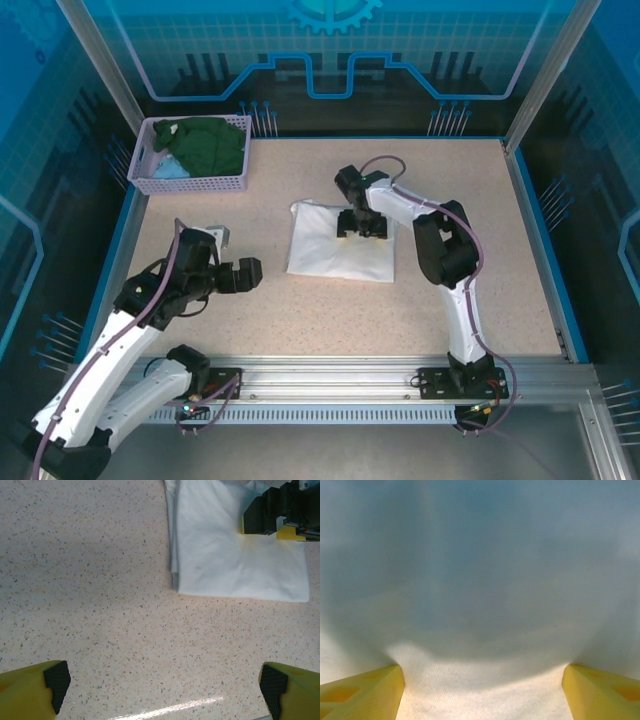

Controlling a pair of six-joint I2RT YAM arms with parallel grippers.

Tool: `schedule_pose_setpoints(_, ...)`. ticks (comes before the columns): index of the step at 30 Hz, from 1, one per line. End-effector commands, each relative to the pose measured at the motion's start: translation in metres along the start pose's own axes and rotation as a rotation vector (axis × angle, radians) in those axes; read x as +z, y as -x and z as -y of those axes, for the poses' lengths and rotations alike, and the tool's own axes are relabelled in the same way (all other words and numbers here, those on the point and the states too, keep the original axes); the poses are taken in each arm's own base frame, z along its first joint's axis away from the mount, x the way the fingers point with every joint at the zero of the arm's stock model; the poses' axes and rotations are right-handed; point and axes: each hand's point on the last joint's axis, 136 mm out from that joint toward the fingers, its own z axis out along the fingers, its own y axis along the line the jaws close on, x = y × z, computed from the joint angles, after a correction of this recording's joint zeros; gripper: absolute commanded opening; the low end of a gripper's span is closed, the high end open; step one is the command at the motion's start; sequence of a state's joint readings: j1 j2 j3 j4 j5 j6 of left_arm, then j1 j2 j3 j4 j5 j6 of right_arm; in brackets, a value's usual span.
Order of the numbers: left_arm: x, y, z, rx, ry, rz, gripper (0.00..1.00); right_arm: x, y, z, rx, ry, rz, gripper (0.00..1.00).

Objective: Fold and stack the t-shirts

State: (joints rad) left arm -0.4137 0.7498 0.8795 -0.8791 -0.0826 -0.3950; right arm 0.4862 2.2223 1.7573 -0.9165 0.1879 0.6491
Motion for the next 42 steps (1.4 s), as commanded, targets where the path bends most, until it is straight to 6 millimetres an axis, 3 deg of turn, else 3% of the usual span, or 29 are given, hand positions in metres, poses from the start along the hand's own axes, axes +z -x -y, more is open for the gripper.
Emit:
schedule_pose_setpoints(1,-0.003,0.002,0.002,0.043,-0.013,0.027,0.99,0.002,0.020,0.058,0.031,-0.113,-0.044,0.84)
schedule_pose_setpoints(9,-0.005,0.003,0.003,0.044,-0.021,0.041,0.99,0.011,0.075,0.135,0.078,-0.196,-0.061,0.83)
schedule_pose_setpoints(12,-0.005,0.004,0.002,0.045,-0.011,0.044,0.99,0.006,0.089,0.153,0.130,-0.184,-0.073,0.79)
schedule_pose_setpoints(14,-0.004,0.004,0.001,0.045,-0.009,0.044,0.99,-0.017,0.098,0.142,0.136,-0.118,0.007,0.78)
schedule_pose_setpoints(17,-0.004,0.003,0.001,0.046,-0.008,0.039,0.99,-0.077,0.101,0.116,0.151,-0.017,0.177,0.79)
schedule_pose_setpoints(20,-0.003,0.003,0.003,0.049,-0.014,0.035,0.99,-0.130,0.088,0.088,0.130,0.049,0.285,0.80)
schedule_pose_setpoints(23,-0.004,0.003,0.004,0.051,-0.017,0.037,0.99,-0.154,0.058,0.057,0.090,0.104,0.319,0.86)
schedule_pose_setpoints(25,-0.005,0.003,0.004,0.052,-0.021,0.045,0.99,-0.147,0.033,0.031,0.077,0.171,0.300,0.88)
schedule_pose_setpoints(27,-0.006,0.003,0.004,0.053,-0.025,0.050,0.99,-0.123,0.007,0.006,0.080,0.227,0.232,0.88)
schedule_pose_setpoints(32,-0.011,0.004,0.007,0.059,-0.039,0.068,0.99,-0.055,-0.032,-0.023,0.058,0.155,0.055,0.88)
schedule_pose_setpoints(36,-0.014,0.002,0.009,0.072,-0.051,0.076,0.99,-0.019,-0.037,-0.018,0.047,0.069,-0.008,0.89)
schedule_pose_setpoints(42,-0.019,0.002,0.010,0.081,-0.057,0.092,0.99,0.015,-0.032,0.011,0.079,0.026,-0.087,0.89)
